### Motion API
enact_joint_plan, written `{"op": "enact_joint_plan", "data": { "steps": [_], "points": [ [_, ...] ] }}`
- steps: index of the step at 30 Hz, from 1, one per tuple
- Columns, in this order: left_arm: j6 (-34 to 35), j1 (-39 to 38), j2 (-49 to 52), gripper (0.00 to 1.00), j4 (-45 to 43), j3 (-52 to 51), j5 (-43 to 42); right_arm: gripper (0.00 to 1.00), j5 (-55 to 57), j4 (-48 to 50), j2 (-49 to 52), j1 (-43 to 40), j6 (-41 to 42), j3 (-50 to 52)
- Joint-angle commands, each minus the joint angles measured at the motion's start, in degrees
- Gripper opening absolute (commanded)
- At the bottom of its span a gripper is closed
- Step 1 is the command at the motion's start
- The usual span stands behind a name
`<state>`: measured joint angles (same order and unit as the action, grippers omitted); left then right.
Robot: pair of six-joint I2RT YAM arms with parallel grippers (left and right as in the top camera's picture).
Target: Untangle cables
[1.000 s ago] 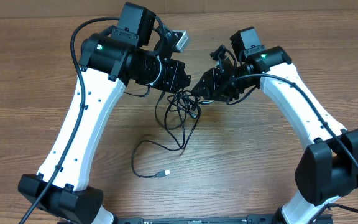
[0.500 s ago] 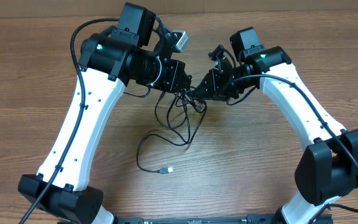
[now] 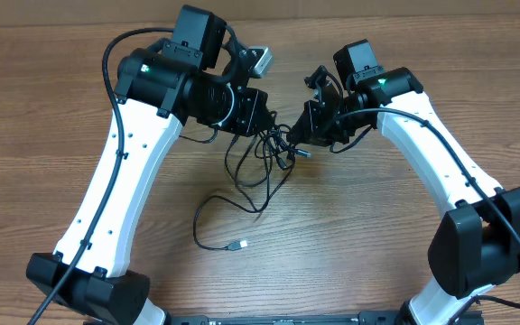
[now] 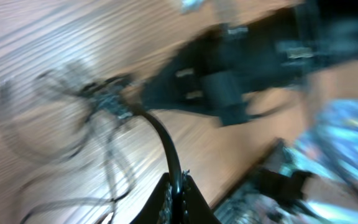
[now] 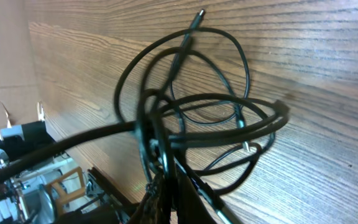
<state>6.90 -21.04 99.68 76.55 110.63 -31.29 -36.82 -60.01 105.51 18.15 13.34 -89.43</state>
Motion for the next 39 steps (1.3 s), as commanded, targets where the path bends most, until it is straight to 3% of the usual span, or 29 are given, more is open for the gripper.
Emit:
{"op": "enact_joint_plan", "data": {
  "steps": [1,4,10,16,24,30,32,34,39],
  "points": [
    [11.32,-0.33,-0.52,0.04,3.67,0.68,22.01,0.04,-0.09,0.28,-0.5,-1.18,2.86,-2.16],
    [16.28,-0.26,-0.5,0.04,6.4,0.68,31.61,0.04,-2.12,0.28,-2.08,-2.95,2.95,-4.57],
    [16.65,-0.24,-0.5,0.04,6.73,0.68,33.77,0.04,-2.51,0.35,-7.48,-4.37,2.95,-6.82],
    [24.02,-0.17,-0.46,0.04,9.18,0.68,43.93,0.04,-2.27,5.01,-16.15,-4.44,3.48,-6.84],
    [24.02,1.05,-0.46,0.04,10.08,0.63,44.06,0.04,-1.84,14.43,-25.46,-5.92,6.43,-6.84],
    [23.76,1.14,-0.46,0.04,9.57,0.63,40.81,0.04,-1.79,13.11,-27.45,-6.01,6.4,-6.82],
    [17.27,0.96,-0.46,0.04,7.52,0.63,33.03,0.17,-0.79,10.86,-26.73,-6.01,6.4,-6.67],
    [12.31,0.85,-0.46,0.04,5.64,0.63,25.81,0.23,1.77,9.03,-25.86,-6.01,6.43,-6.62],
    [1.44,0.85,-1.7,0.04,1.11,0.9,6.62,0.58,7.43,3.67,-21.86,-6.01,8.09,-6.58]
  ]
}}
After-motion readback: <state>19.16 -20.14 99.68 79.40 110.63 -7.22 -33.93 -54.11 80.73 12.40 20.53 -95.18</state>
